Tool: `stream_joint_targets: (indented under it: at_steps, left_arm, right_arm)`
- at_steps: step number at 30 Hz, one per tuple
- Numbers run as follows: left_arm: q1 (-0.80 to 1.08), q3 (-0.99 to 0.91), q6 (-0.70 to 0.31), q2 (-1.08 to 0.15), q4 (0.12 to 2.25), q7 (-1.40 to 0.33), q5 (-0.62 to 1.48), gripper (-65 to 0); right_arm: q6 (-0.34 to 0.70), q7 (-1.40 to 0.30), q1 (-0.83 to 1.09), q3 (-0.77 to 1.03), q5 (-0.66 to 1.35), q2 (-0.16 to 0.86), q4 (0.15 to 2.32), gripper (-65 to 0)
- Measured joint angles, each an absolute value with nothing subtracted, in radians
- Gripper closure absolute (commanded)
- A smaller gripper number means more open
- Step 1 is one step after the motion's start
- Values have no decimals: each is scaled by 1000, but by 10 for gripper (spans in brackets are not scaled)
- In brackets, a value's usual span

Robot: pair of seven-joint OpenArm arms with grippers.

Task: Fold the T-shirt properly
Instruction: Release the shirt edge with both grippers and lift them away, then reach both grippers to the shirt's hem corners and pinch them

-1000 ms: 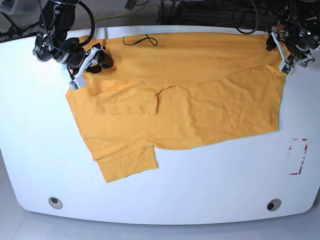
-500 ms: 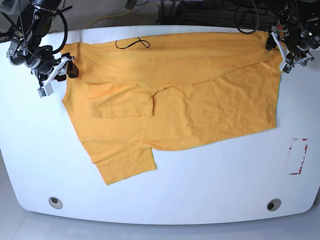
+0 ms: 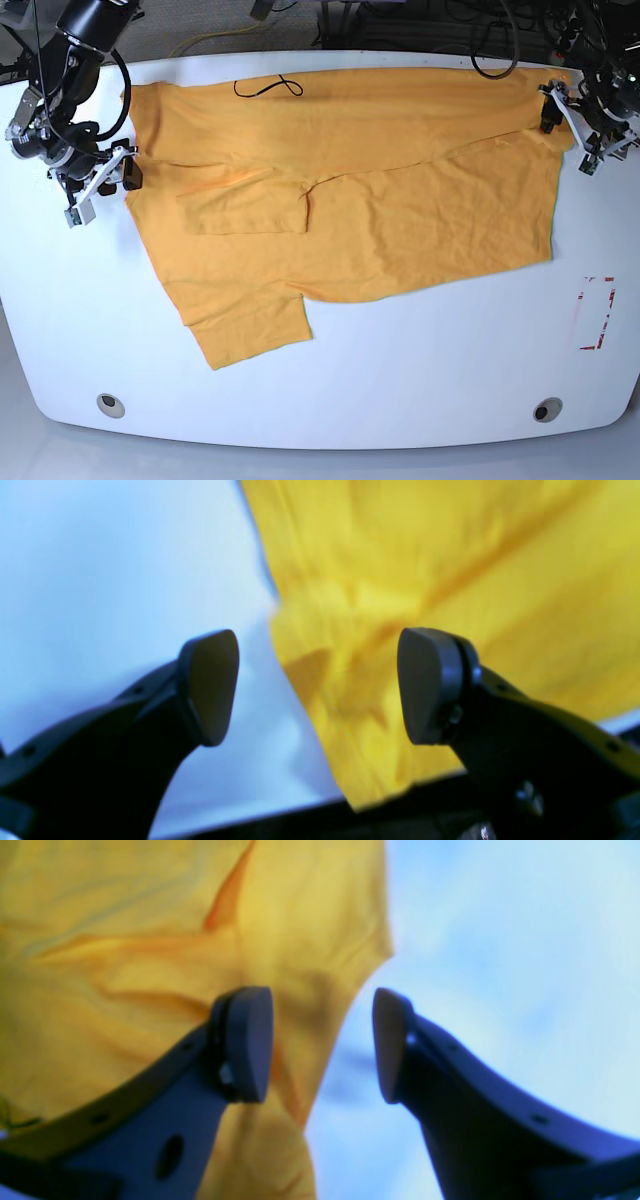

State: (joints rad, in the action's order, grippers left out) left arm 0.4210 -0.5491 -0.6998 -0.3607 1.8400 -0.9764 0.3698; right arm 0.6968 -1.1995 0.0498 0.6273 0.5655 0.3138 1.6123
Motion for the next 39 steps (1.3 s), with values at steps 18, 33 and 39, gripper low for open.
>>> stream_joint_targets:
  at_steps: [18, 33, 39]
  left_arm:
    - [-63, -576, -700, -330, 1652, -1057, 193, -458]
    - [-212, -481, -698, -294, 1386, -822, 105, -458]
    - [-210, -473, -700, -287, 1375, -818, 104, -458]
  right_arm:
    - [698, -977, -345, 502, 117, 273, 1255, -423]
    - [693, -494, -598, 496, -51, 299, 601, -423]
    - [688, -312, -658, 496, -106, 314, 411, -423]
